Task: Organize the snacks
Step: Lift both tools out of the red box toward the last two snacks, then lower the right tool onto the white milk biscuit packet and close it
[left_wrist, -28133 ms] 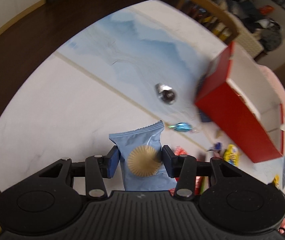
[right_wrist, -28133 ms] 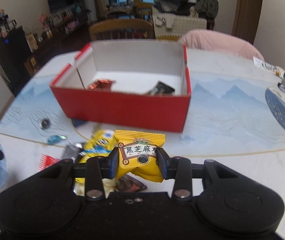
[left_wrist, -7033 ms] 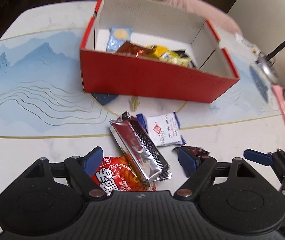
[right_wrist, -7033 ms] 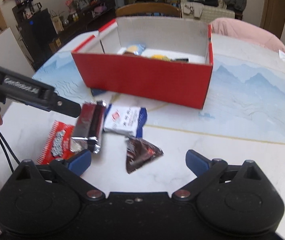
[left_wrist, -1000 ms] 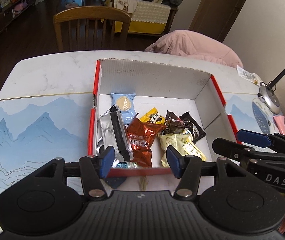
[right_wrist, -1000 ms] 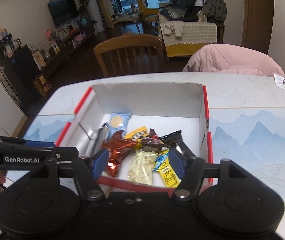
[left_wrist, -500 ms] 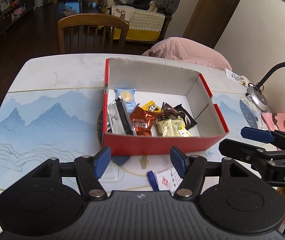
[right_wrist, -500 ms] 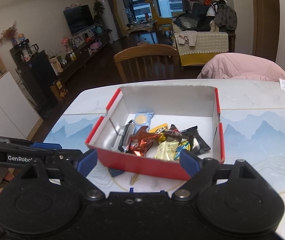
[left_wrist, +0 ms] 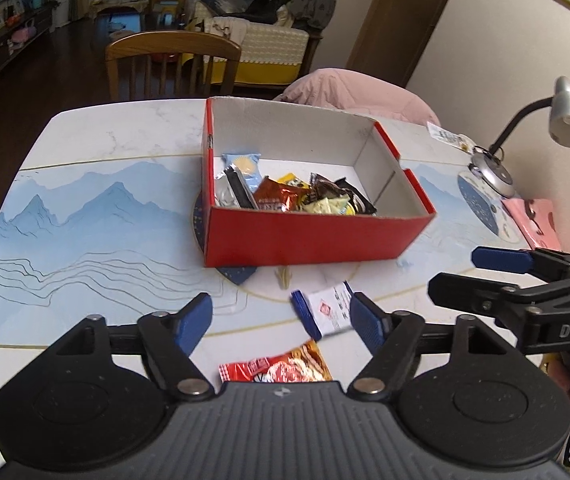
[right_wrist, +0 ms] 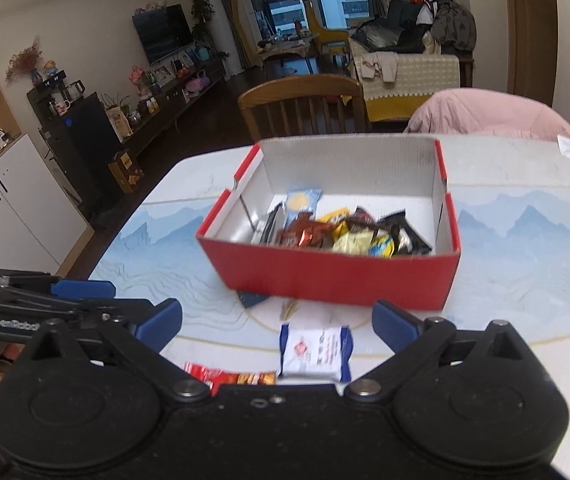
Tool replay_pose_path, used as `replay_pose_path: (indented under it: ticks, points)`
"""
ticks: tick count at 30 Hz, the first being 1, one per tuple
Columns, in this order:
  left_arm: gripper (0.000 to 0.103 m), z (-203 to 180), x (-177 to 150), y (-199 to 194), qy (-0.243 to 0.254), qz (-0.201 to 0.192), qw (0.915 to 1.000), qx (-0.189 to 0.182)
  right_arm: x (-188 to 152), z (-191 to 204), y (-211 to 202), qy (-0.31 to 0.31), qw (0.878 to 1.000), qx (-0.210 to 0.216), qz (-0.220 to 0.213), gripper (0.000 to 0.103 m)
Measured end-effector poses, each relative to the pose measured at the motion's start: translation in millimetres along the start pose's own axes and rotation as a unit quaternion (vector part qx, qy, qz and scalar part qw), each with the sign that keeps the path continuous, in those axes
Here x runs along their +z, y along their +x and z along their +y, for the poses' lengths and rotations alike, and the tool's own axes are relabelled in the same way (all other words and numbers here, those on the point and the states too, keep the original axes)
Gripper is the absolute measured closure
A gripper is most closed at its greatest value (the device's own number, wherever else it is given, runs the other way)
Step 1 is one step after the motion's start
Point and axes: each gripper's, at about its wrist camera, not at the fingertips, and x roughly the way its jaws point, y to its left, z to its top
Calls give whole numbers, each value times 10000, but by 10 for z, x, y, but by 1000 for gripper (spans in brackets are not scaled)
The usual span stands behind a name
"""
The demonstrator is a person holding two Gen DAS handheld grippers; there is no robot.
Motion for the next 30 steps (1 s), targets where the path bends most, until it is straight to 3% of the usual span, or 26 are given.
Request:
replay_pose_path:
  ticks: [13,20,30]
  points:
    - [22,134,-424,37,425,266,9976,-472,-380,-38,455,94,9971,-528,534,0]
    - [22,92,-562,75,741,377,9955,-449,-420,-10,973,-211,9926,-550,1065,2]
    - [22,42,-609,171,1170,467,9915,-336,-409,-10,1465,-456,9848,-916,1400,5]
